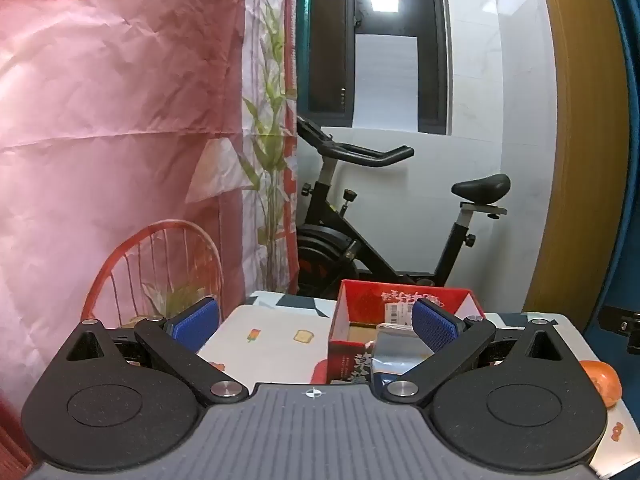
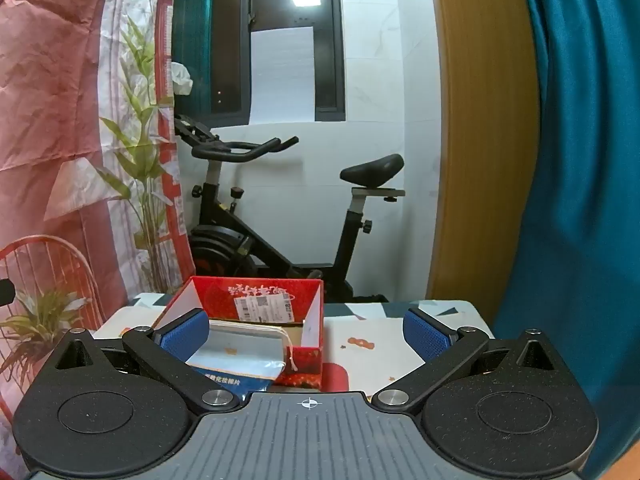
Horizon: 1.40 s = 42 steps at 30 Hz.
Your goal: Organize soft objects
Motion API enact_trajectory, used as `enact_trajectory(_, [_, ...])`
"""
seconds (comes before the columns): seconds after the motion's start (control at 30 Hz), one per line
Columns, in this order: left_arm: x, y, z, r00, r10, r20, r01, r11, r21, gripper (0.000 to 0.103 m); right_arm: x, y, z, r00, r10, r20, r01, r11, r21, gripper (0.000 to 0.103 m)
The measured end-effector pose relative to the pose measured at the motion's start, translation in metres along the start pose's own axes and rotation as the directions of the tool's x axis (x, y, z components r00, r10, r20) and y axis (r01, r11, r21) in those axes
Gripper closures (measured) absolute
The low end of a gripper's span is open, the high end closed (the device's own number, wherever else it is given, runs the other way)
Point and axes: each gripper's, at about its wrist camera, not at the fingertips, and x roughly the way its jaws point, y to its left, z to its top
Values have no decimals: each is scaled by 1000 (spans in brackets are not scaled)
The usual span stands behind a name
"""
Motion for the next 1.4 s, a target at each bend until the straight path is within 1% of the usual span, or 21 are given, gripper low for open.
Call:
enact_trajectory(0.07, [0, -1, 0, 1000, -6, -6, 6, 1000, 7, 0, 0, 0, 0, 1000, 1, 9, -1, 1000, 3, 0])
enact_trajectory(0.17, [0, -4, -2, 1000, -1, -17, 1, 1000, 17, 0, 0, 0, -1, 1000, 3, 2, -3, 1000, 6, 0])
enact_trajectory(0.2, [4, 0, 0, 999, -11, -40, 11, 1000, -4, 0, 0, 0, -1, 1000, 3, 2, -3, 1000, 5, 0])
enact_trajectory(0.23, [4, 2, -1, 999, -17, -38, 17, 1000, -17, 0, 0, 0, -1, 1000, 3, 3, -3, 1000, 4, 0])
enact_trajectory(0.33, [-5, -5, -4, 1000, -6, -15, 6, 1000, -5, 0, 0, 0, -1, 1000, 2, 4, -2, 1000, 2, 0])
enact_trajectory(0.4, [3, -1, 1, 999, -7, -34, 6, 1000, -18, 0, 0, 0, -1, 1000, 2, 4, -2, 1000, 2, 0])
enact_trajectory(0.6, [3, -2, 1, 999, 3, -35, -4, 1000, -17, 0, 0, 0, -1, 1000, 3, 3, -3, 1000, 2, 0])
enact_trajectory(1.4, [3, 2, -1, 999, 2, -32, -2, 1000, -15, 0, 1, 0, 0, 1000, 2, 3, -2, 1000, 3, 0])
